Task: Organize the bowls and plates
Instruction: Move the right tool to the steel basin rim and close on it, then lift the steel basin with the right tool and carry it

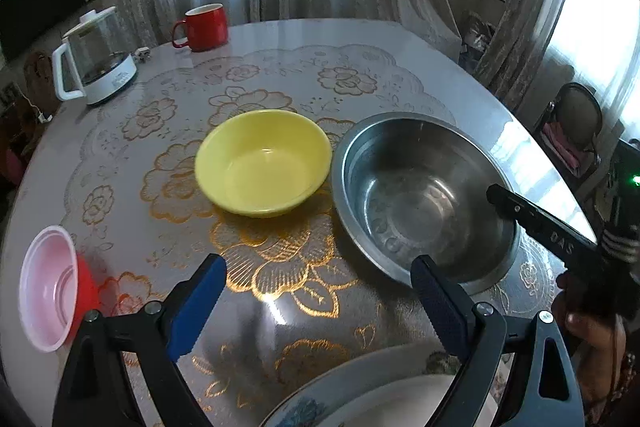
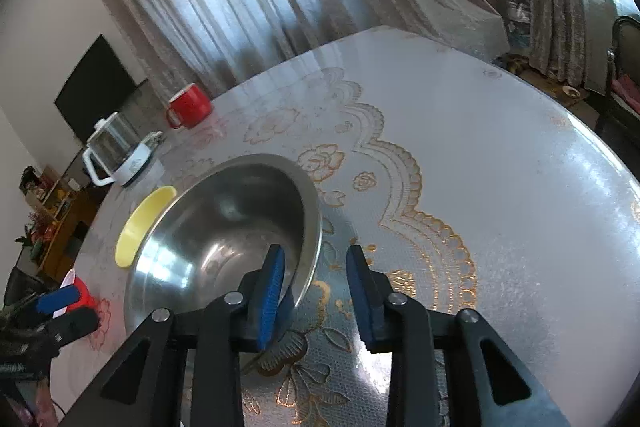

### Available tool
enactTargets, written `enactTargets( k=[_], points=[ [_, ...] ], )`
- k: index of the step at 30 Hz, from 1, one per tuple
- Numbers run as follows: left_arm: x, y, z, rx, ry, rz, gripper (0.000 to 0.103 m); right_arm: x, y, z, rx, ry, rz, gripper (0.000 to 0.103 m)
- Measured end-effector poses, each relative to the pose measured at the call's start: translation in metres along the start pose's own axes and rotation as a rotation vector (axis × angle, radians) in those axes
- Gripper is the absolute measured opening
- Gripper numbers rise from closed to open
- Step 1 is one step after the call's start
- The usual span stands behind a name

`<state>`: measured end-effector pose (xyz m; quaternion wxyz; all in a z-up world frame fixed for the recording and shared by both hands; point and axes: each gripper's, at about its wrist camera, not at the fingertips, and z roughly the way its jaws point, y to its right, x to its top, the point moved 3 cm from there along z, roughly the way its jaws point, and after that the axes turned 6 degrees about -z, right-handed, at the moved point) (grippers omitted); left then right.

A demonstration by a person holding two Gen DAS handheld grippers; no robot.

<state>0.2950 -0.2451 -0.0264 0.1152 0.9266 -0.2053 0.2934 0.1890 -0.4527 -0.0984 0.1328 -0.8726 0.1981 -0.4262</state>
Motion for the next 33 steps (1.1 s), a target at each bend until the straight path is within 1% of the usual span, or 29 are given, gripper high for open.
enactTargets(
  k=[1, 4, 5, 9, 13, 16, 19, 20, 21, 23, 24, 25, 27, 28, 30, 31, 33],
  points=[
    [0.002, 0.001, 0.002, 0.002, 0.002, 0.005, 0.094, -0.001, -0.002, -0.001, 0.000, 0.007, -0.013, 0.029],
    [0.008, 0.004, 0.011, 0.007, 0.005, 0.026, 0.094, -0.004, -0.012, -0.001, -0.022, 0.037, -0.110, 0.029],
    [0.010, 0.005, 0.016, 0.010, 0.005, 0.029, 0.094, -0.005, -0.014, 0.000, -0.010, 0.030, -0.120, 0.028],
    [0.014, 0.008, 0.035, 0.014, -0.022, 0.034, 0.094, -0.005, -0.018, -0.001, -0.016, 0.023, -0.137, 0.028],
    [0.015, 0.010, 0.048, 0.003, -0.041, 0.027, 0.093, -0.005, -0.019, 0.000, -0.001, 0.016, -0.140, 0.026],
    [0.018, 0.014, 0.054, 0.001, -0.037, 0.036, 0.092, -0.005, -0.019, 0.002, 0.001, 0.007, -0.145, 0.026],
    [0.020, 0.020, 0.055, -0.027, -0.035, 0.052, 0.086, -0.006, -0.017, 0.003, -0.005, -0.004, -0.146, 0.026],
    [0.020, 0.022, 0.055, -0.035, -0.037, 0.054, 0.082, -0.006, -0.017, 0.004, -0.004, -0.005, -0.145, 0.026],
    [0.020, 0.023, 0.056, -0.044, -0.039, 0.057, 0.076, -0.006, -0.017, 0.003, -0.005, -0.005, -0.144, 0.026],
    [0.020, 0.026, 0.057, -0.060, -0.050, 0.060, 0.069, -0.006, -0.017, 0.004, -0.014, -0.005, -0.144, 0.026],
    [0.020, 0.027, 0.058, -0.062, -0.056, 0.060, 0.062, -0.005, -0.018, 0.004, -0.015, -0.008, -0.145, 0.025],
    [0.019, 0.028, 0.060, -0.065, -0.064, 0.061, 0.057, -0.006, -0.018, 0.005, -0.018, -0.012, -0.148, 0.025],
    [0.017, 0.032, 0.065, -0.077, -0.098, 0.063, 0.034, -0.006, -0.019, 0.007, -0.025, -0.021, -0.152, 0.024],
    [0.014, 0.034, 0.066, -0.073, -0.109, 0.066, 0.033, -0.006, -0.020, 0.008, -0.028, -0.025, -0.155, 0.023],
    [0.010, 0.037, 0.067, -0.056, -0.106, 0.088, 0.029, -0.006, -0.019, 0.008, -0.035, -0.029, -0.156, 0.022],
    [0.007, 0.038, 0.068, -0.050, -0.108, 0.101, 0.029, -0.006, -0.018, 0.008, -0.037, -0.027, -0.152, 0.021],
    [0.003, 0.037, 0.066, -0.072, -0.105, 0.089, 0.029, -0.006, -0.017, 0.008, -0.034, -0.024, -0.140, 0.019]
  ],
)
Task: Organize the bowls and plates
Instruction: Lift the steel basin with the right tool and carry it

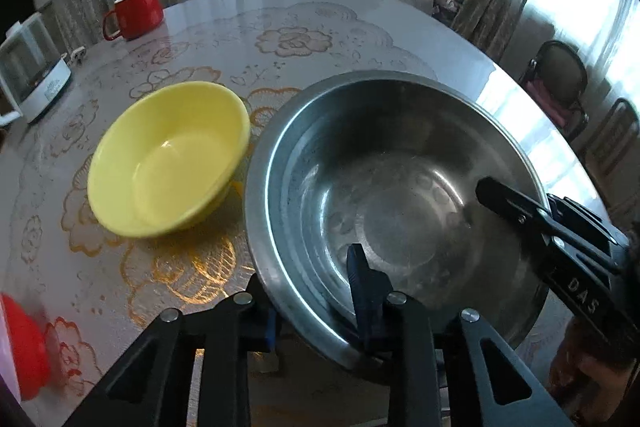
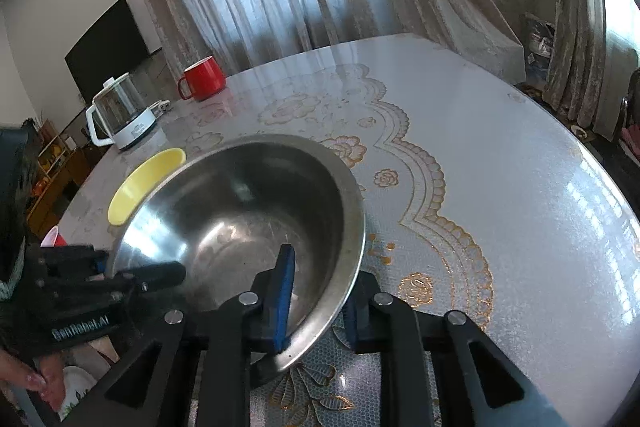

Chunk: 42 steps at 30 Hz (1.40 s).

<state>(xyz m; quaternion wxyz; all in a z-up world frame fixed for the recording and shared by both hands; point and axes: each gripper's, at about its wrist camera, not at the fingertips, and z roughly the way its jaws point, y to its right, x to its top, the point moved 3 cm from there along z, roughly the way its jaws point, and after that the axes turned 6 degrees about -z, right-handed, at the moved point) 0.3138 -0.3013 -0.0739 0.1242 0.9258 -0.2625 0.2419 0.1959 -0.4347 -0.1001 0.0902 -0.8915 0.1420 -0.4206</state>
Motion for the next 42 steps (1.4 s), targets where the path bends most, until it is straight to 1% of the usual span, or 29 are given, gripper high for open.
enactTargets(
  k=[5, 9, 12, 16, 19, 22, 25, 33, 42],
  points=[
    [-0.004, -0.003, -0.006, -0.027, 0.000, -0.027, 0.029, 0.000, -0.002, -0.001, 0.006, 0.009, -0.006, 0.018],
    [-0.008, -0.005, -0.012, -0.058, -0.002, -0.057, 0.029, -0.001, -0.005, -0.010, -0.009, 0.047, -0.020, 0.018],
    [-0.014, -0.004, -0.015, -0.069, -0.002, -0.071, 0.028, -0.004, -0.004, -0.016, 0.001, 0.059, 0.000, 0.018],
    [-0.024, -0.004, -0.021, -0.111, -0.015, -0.107, 0.026, -0.012, -0.002, -0.024, 0.020, 0.073, 0.033, 0.017],
    [-0.029, -0.003, -0.029, -0.115, -0.007, -0.101, 0.027, -0.016, -0.007, -0.031, 0.019, 0.088, 0.023, 0.017],
    [-0.034, -0.003, -0.034, -0.136, -0.009, -0.108, 0.027, -0.018, -0.010, -0.038, 0.023, 0.099, 0.016, 0.017],
    [-0.038, 0.002, -0.042, -0.140, 0.004, -0.092, 0.026, -0.023, -0.012, -0.043, 0.025, 0.102, 0.017, 0.017],
    [-0.044, 0.023, -0.060, -0.129, 0.060, -0.017, 0.026, -0.036, -0.007, -0.058, 0.021, 0.117, 0.067, 0.017],
    [-0.053, 0.032, -0.079, -0.159, 0.094, -0.007, 0.026, -0.040, -0.008, -0.086, 0.011, 0.156, 0.084, 0.017]
  ],
)
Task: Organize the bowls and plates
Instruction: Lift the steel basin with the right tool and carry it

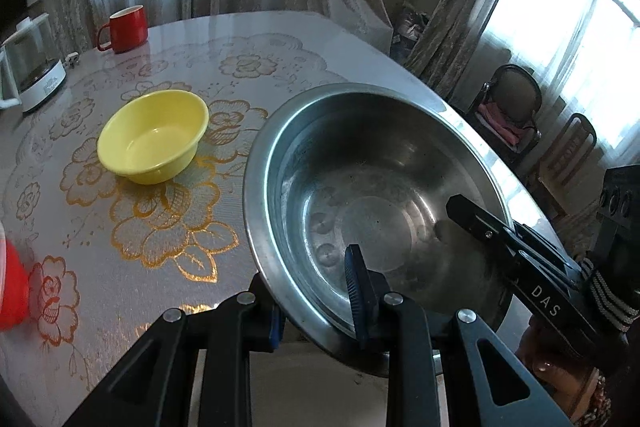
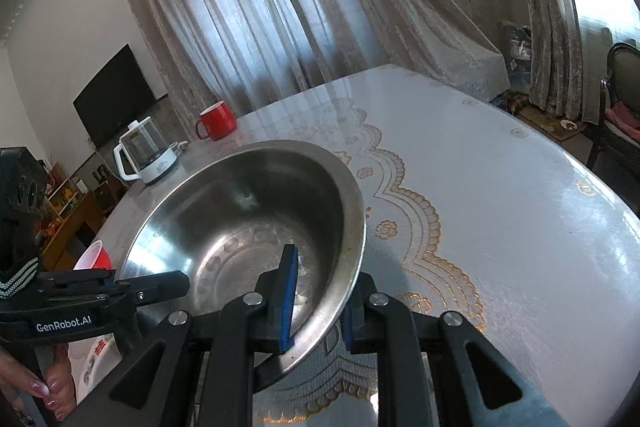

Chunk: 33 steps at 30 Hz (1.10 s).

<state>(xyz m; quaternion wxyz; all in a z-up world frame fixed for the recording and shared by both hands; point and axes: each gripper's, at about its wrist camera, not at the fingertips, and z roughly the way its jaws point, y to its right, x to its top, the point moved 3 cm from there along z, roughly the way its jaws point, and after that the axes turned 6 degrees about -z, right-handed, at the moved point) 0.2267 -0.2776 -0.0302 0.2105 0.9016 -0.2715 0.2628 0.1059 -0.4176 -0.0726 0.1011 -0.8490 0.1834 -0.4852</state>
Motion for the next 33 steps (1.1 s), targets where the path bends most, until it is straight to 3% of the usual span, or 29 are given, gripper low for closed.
enactTargets(
  k=[9, 20, 33],
  points=[
    [-0.008, 0.003, -0.021, -0.017, 0.043, -0.011, 0.026, 0.001, -0.007, -0.022, -0.005, 0.030, -0.009, 0.017],
    [-0.033, -0.002, -0.064, 0.033, 0.124, -0.023, 0.026, -0.001, -0.032, -0.051, 0.050, 0.064, -0.018, 0.017],
    [-0.076, -0.029, -0.118, 0.104, 0.219, -0.058, 0.026, -0.012, -0.088, -0.078, 0.136, 0.078, -0.076, 0.017]
  ],
)
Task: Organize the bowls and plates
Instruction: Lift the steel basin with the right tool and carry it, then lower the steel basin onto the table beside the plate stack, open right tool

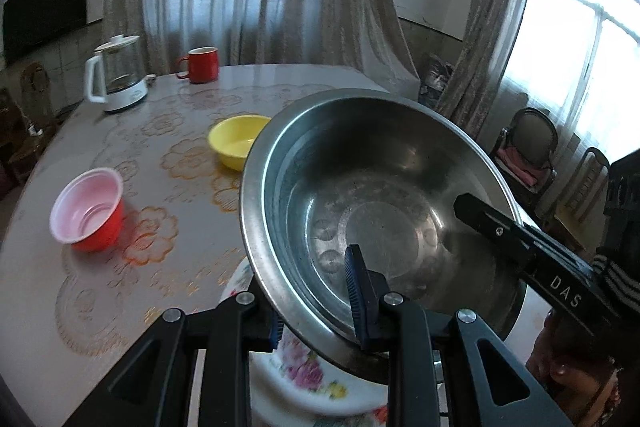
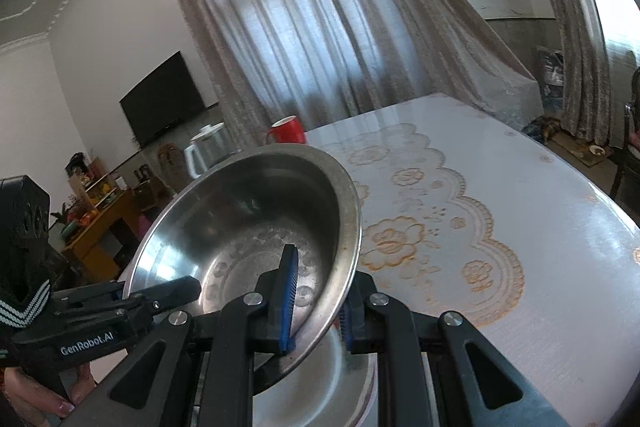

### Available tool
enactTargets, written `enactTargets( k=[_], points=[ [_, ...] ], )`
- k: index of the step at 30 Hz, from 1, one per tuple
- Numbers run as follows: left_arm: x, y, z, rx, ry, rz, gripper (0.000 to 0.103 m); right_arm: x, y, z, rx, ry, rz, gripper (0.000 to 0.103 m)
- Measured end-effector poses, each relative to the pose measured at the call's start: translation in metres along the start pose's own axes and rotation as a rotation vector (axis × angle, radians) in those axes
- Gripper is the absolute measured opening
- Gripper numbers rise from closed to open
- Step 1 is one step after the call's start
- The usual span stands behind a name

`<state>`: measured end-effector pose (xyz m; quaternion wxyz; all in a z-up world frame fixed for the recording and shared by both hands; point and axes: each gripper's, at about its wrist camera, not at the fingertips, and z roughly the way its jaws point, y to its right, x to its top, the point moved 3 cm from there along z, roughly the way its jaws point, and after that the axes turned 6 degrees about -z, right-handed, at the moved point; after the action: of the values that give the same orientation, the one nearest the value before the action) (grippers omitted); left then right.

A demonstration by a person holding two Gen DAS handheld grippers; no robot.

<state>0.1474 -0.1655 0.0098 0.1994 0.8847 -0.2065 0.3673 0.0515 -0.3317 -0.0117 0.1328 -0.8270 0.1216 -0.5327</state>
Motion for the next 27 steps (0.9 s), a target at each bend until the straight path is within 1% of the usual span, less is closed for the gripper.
enactTargets(
  k=[10, 24, 27],
  points=[
    [-0.030, -0.048, -0.032, 0.042, 0.035, -0.113, 0.026, -0.012, -0.046, 0.003, 0.080, -0.037, -0.045, 0.017],
    [-0.073, -0.109, -0.062, 0.099, 0.040, -0.262, 0.027, -0.036, -0.113, 0.021, 0.172, -0.118, -0.124, 0.017],
    [-0.079, -0.123, -0.068, 0.116, 0.044, -0.284, 0.027, -0.039, -0.123, 0.028, 0.200, -0.142, -0.122, 0.017]
  ],
)
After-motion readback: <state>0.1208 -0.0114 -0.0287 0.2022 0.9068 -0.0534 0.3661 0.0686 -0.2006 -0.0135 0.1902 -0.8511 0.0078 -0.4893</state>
